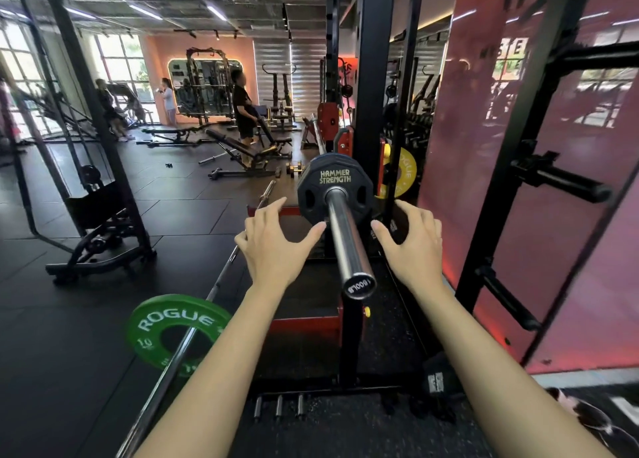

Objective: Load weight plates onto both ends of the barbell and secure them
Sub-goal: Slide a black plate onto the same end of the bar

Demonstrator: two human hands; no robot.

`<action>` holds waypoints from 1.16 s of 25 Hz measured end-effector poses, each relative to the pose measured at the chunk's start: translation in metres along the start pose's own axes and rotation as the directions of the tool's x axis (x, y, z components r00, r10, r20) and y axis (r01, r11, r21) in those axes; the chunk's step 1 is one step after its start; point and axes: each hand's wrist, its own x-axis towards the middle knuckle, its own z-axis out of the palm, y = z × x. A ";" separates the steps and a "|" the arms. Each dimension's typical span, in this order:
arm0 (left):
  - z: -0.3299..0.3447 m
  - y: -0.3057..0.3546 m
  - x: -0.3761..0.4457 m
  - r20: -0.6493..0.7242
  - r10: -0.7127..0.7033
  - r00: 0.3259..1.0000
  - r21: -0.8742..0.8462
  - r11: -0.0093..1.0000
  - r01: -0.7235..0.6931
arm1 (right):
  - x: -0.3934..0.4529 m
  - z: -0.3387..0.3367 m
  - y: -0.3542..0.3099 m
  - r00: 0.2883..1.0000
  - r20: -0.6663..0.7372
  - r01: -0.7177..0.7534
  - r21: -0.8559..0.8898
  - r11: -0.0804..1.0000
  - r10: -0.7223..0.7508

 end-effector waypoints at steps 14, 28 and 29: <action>-0.080 0.085 -0.106 0.006 0.131 0.991 -0.093 0.987 -0.130 | -0.085 -0.128 -0.033 0.997 0.034 0.074 0.012 0.997 -0.074; -0.162 0.100 -0.204 0.045 0.097 0.994 0.044 0.994 -0.099 | -0.176 -0.186 -0.064 0.982 0.121 0.137 0.053 0.989 -0.143; -0.173 0.090 -0.203 0.029 0.081 0.996 0.061 0.995 -0.082 | -0.179 -0.177 -0.074 0.978 0.129 0.155 0.076 0.985 -0.164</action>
